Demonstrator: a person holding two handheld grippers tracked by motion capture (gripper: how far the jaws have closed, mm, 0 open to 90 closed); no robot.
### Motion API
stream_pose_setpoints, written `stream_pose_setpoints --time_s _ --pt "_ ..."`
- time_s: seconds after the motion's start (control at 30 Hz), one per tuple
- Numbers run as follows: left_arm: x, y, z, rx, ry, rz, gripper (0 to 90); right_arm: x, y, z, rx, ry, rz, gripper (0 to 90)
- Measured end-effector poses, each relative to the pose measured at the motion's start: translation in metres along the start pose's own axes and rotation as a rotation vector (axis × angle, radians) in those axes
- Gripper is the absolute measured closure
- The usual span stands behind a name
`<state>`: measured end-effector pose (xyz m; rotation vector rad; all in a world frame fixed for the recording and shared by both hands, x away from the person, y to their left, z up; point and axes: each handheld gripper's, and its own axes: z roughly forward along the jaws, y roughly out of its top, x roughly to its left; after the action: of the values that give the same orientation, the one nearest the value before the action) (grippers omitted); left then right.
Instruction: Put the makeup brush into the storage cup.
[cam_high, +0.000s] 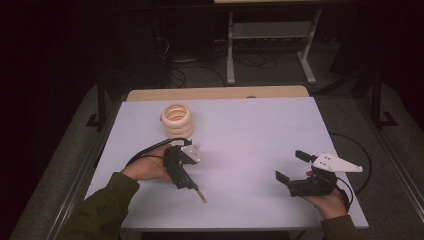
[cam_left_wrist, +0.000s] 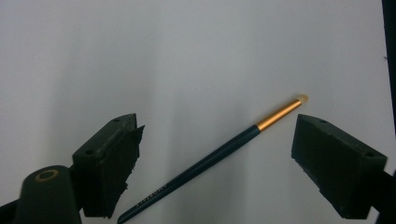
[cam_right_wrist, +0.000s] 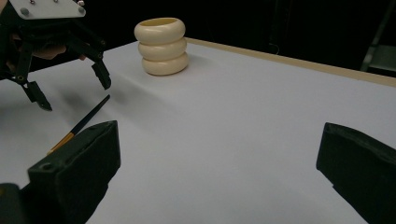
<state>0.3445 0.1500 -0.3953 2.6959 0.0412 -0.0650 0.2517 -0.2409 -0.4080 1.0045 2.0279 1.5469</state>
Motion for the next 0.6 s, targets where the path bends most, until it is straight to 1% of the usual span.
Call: stream_pose_setpoints --time_s 0.07,0.17,0.27,0.37,0.43,0.6 --pt "0.000 0.000 0.001 0.016 -0.006 0.011 20.3 0.000 0.000 0.000 0.000 0.000 -0.001 0.0" --pt "0.000 -0.001 0.004 0.032 -0.013 0.014 24.2 0.000 0.000 0.000 0.000 0.001 -0.001 0.0" --pt "-0.001 0.000 0.007 0.052 -0.017 0.026 28.3 0.000 0.000 0.000 0.000 0.000 -0.001 0.0" --pt "-0.001 0.000 0.009 0.060 -0.023 0.040 33.4 0.000 0.000 0.000 0.000 0.001 -0.001 0.0" --pt "-0.001 0.000 0.010 0.065 -0.028 0.041 36.4 0.000 0.000 0.000 0.000 0.001 0.000 0.0" --pt "-0.002 0.001 0.012 0.080 -0.028 0.061 42.9 0.000 0.000 0.000 0.002 0.001 0.005 0.0"
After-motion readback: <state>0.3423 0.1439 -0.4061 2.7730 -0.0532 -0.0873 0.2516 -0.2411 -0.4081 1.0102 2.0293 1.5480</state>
